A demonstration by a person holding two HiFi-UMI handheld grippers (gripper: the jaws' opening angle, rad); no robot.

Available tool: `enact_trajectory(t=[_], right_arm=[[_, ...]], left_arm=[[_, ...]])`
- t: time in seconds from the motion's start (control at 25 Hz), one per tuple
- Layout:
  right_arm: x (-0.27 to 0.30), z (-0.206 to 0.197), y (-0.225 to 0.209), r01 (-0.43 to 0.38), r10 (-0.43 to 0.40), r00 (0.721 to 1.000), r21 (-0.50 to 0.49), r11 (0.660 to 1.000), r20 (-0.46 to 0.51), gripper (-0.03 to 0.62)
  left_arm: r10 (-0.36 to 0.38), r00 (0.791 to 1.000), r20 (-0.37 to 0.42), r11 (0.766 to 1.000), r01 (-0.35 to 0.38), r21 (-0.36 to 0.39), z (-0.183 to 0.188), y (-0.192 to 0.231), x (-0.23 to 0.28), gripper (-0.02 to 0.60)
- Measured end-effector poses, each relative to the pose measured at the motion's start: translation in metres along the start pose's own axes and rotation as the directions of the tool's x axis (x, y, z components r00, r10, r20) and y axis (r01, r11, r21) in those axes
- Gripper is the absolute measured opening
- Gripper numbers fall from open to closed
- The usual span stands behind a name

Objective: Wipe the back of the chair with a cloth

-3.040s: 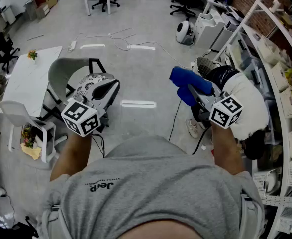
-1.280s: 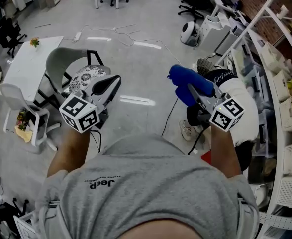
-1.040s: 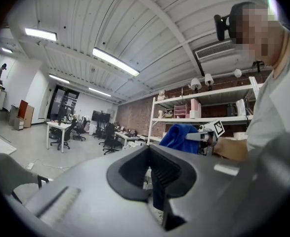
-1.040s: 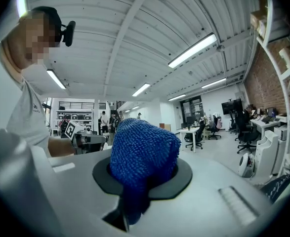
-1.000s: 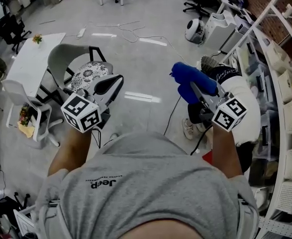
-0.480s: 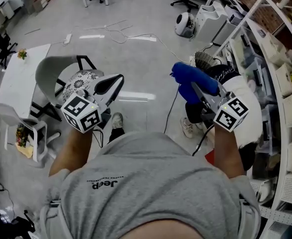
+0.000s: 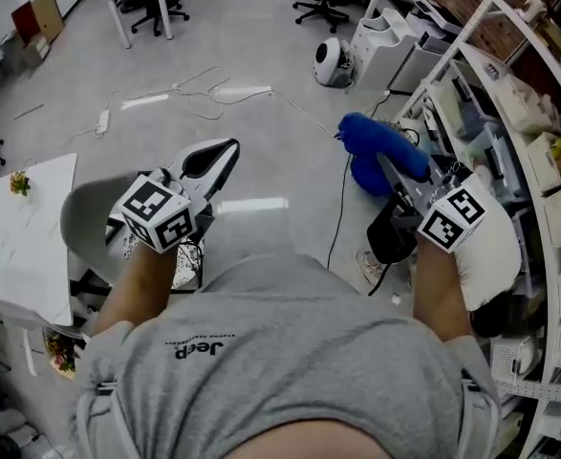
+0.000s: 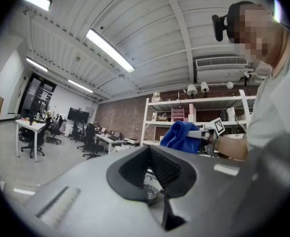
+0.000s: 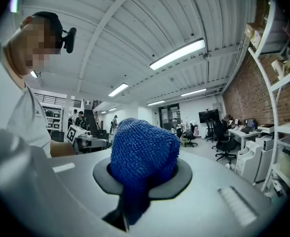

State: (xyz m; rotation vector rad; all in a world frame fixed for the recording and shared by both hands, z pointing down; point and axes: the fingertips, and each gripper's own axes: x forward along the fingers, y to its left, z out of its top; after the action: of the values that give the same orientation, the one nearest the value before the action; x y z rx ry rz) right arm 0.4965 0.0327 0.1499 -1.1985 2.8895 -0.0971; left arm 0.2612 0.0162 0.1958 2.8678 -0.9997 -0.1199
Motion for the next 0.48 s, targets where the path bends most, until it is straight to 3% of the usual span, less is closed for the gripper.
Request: enact_trajectory(t=[0.16,0.48], right_arm=[[0.069,0.006,-0.006,0.018,-0.018,1.0,0.0,1.0,0.004,0.06],[0.16,-0.009,-0.036,-0.005,0.006,0.999,0.027,1.0,-0.051,0.06]], left_arm=[[-0.01,1.0,-0.015,1.0,0.011,0.017,0.011,0.067,0.0,0.058],[0.048,0.999,-0.026,0.998,-0.049,-0.05,0.001,0.164,0.005,0.058]])
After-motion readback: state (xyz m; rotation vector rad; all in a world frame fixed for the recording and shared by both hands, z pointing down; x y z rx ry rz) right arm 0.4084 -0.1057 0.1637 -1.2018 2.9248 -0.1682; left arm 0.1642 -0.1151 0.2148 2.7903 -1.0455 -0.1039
